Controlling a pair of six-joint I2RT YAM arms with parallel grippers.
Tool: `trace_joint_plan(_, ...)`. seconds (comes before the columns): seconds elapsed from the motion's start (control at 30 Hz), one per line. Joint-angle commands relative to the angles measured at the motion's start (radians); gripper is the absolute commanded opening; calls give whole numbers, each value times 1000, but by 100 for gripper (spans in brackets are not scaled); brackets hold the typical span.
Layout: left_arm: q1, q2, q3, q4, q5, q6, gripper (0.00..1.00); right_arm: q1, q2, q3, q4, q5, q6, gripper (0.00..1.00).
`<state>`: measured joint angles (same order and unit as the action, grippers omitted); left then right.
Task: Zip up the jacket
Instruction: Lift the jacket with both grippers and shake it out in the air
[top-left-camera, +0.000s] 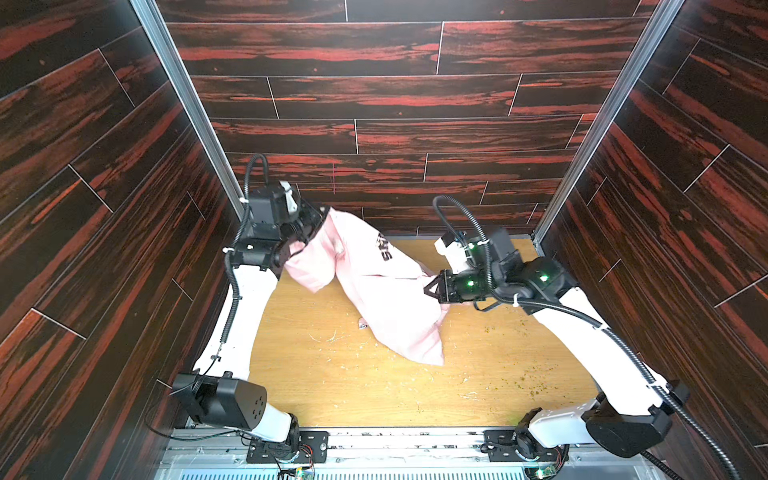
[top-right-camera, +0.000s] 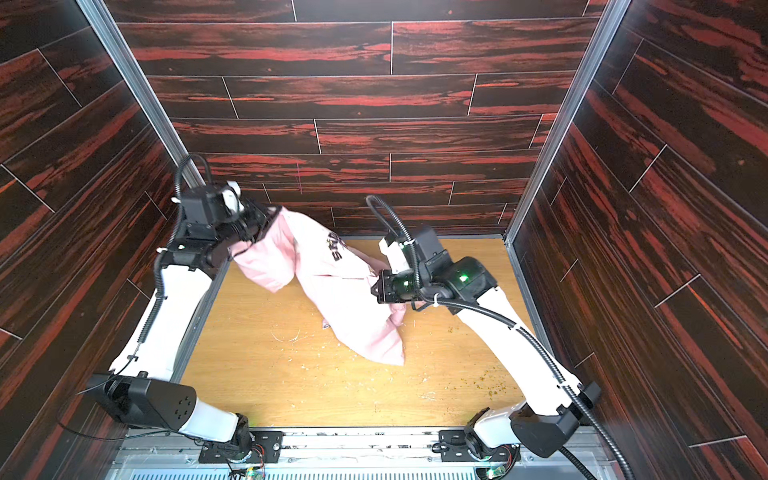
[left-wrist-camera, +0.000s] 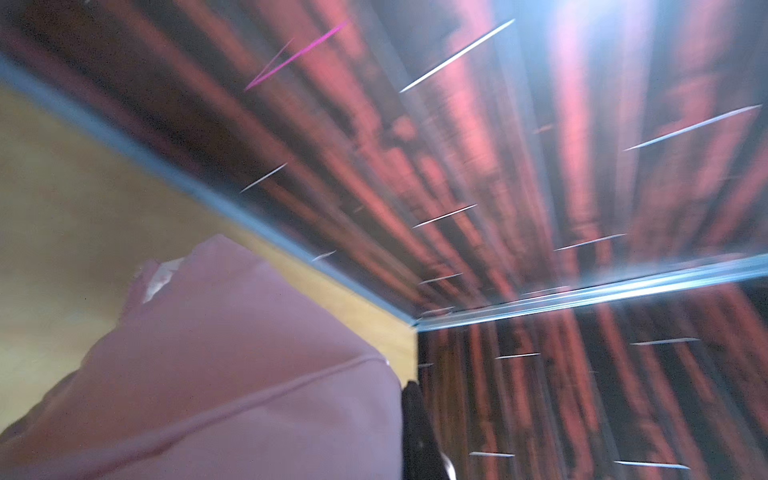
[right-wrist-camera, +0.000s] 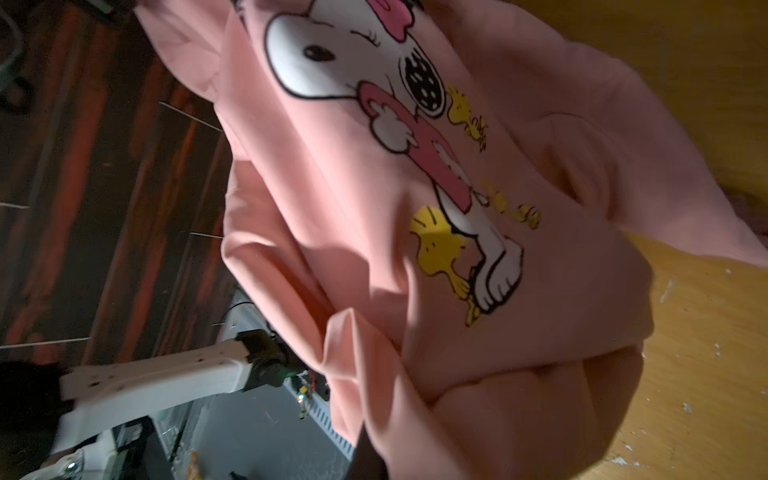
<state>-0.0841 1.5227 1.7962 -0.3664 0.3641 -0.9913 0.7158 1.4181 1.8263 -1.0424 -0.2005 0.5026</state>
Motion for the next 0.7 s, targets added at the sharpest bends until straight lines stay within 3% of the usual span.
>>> trace_joint_plan(0.0,7,10,154,48,-11,-18,0,-3,27,143,-105,-132,-67,0)
trace_joint_plan(0.23,9,35,373,-9,-32,-21,0,-2,38,375,-152,-310,-54,0)
trace_joint_plan(0.37,8,67,497,36,16,-65,0,-2,30,473,-168,-368,-49,0)
trace_joint_plan(0.57,8,128,690,56,37,-165,0,-3,-21,508,-94,-436,-3,0)
trace_joint_plan(0.67,5,131,703,19,18,-171,0,-3,-40,483,-67,-429,29,0)
